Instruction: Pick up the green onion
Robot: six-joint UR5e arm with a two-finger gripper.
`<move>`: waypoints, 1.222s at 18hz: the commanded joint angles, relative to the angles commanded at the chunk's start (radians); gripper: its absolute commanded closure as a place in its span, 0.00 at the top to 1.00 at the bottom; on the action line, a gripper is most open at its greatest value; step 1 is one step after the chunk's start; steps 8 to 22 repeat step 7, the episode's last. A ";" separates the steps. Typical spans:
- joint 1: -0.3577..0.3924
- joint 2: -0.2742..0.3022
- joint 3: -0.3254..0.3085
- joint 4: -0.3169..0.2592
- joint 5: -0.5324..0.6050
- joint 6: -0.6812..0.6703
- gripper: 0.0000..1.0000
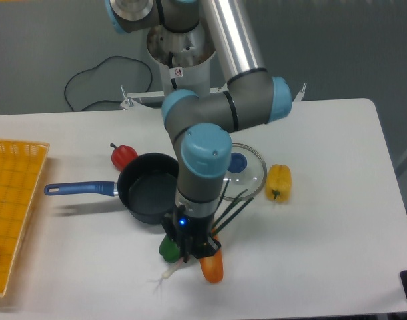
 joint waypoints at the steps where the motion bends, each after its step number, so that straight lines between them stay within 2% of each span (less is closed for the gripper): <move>1: 0.000 0.000 0.000 0.001 0.002 0.000 0.00; 5: 0.006 0.017 -0.015 0.000 0.000 0.000 0.00; 22: 0.006 0.017 -0.015 0.000 0.000 0.000 0.00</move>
